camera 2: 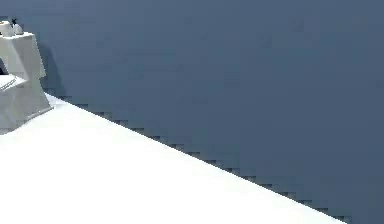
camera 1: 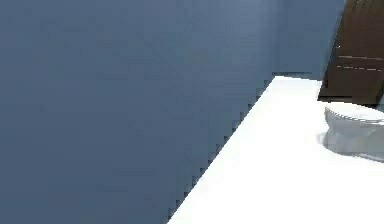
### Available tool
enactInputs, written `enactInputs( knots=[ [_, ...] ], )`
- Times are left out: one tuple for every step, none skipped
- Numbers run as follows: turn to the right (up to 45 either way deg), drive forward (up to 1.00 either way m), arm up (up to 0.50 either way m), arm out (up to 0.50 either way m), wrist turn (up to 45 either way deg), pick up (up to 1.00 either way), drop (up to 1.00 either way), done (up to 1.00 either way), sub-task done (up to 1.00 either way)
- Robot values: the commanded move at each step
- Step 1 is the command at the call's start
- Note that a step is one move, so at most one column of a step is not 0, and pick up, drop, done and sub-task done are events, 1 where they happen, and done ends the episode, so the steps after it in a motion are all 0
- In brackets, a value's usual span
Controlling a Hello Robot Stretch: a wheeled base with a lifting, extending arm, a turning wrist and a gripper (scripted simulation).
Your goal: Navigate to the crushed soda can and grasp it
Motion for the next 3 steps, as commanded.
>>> enactInputs(
  knots=[
    [-45.0,0.00,0.00,0.00,0.0,0.00,0.00,0.00,0.00],
    [-45.0,0.00,0.00,0.00,0.0,0.00,0.00,0.00,0.00],
    [-33.0,0.00,0.00,0.00,0.0,0.00,0.00,0.00,0.00]
  ],
)
